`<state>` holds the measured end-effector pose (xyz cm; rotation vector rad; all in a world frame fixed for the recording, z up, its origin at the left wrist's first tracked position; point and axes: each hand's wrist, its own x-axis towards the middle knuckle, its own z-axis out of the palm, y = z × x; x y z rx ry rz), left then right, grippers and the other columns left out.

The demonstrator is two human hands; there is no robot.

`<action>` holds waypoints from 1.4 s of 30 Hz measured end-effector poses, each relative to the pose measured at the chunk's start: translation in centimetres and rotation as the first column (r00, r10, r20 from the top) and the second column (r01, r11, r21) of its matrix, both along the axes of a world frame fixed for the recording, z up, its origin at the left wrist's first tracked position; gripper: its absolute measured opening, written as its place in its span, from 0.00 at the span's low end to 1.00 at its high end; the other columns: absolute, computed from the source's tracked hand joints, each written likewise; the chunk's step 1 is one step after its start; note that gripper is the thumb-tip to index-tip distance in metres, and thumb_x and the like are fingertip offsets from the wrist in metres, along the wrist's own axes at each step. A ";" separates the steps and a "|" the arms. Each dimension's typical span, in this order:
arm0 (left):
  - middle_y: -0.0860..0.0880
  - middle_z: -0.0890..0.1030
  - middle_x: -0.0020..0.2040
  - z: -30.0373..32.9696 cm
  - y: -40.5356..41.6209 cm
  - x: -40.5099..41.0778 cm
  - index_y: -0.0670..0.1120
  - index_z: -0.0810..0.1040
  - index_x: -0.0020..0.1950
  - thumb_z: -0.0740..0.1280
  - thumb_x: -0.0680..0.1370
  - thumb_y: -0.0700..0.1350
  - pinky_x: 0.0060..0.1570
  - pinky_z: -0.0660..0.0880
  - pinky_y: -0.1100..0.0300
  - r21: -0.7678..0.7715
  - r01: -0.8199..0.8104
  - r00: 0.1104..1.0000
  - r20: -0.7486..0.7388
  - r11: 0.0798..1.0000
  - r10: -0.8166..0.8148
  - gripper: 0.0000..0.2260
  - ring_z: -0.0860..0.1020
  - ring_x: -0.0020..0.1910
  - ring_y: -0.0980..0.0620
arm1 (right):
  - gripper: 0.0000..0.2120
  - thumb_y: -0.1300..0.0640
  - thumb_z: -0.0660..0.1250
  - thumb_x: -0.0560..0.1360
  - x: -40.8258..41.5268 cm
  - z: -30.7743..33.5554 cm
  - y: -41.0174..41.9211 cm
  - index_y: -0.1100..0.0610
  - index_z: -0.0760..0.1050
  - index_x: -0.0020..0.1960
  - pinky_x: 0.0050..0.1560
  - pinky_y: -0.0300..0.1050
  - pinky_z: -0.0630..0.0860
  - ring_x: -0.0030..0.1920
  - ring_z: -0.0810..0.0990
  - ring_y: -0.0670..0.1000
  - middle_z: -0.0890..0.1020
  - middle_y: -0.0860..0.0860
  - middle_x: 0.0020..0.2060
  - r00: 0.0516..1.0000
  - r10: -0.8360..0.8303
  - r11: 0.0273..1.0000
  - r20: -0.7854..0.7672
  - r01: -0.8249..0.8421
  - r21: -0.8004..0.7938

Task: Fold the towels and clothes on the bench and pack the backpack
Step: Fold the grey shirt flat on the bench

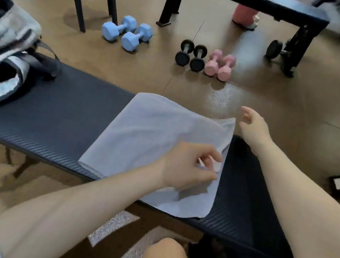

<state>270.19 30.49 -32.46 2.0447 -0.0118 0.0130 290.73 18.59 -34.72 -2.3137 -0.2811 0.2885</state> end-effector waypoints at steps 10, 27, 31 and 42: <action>0.56 0.77 0.34 -4.0 4.0 -3.5 0.42 0.79 0.48 0.65 0.77 0.40 0.35 0.67 0.70 0.211 -0.122 0.989 -0.057 0.970 0.137 0.04 0.72 0.31 0.65 | 0.05 0.64 0.65 0.74 -10.6 1.0 -0.9 0.59 0.80 0.46 0.41 0.26 0.70 0.38 0.77 0.39 0.82 0.49 0.41 0.835 0.550 0.834 -0.012 -0.550 -0.044; 0.38 0.70 0.56 -5.5 10.6 -9.8 0.38 0.69 0.57 0.63 0.77 0.53 0.49 0.72 0.45 0.771 -0.446 0.724 0.012 0.454 0.690 0.19 0.71 0.54 0.36 | 0.14 0.47 0.63 0.75 -20.0 -2.0 -5.1 0.51 0.69 0.58 0.49 0.44 0.74 0.50 0.76 0.49 0.75 0.47 0.52 0.638 0.758 0.576 0.137 -0.556 -0.599; 0.38 0.76 0.54 -4.8 12.3 -9.6 0.39 0.72 0.54 0.61 0.78 0.54 0.50 0.71 0.49 0.764 -0.343 0.687 -0.192 0.546 0.700 0.18 0.72 0.55 0.38 | 0.10 0.53 0.63 0.76 -20.0 -2.6 -5.5 0.55 0.74 0.54 0.45 0.41 0.68 0.50 0.76 0.52 0.77 0.50 0.50 0.616 0.740 0.632 0.269 -0.501 -0.591; 0.46 0.73 0.33 0.4 15.6 -0.9 0.42 0.70 0.39 0.66 0.77 0.42 0.20 0.66 0.67 -0.358 -0.714 0.699 -0.326 0.602 0.636 0.09 0.71 0.16 0.59 | 0.03 0.61 0.65 0.74 -9.4 2.2 -0.5 0.55 0.76 0.42 0.37 0.46 0.74 0.35 0.74 0.50 0.76 0.47 0.33 0.971 -0.132 0.973 0.199 0.088 0.214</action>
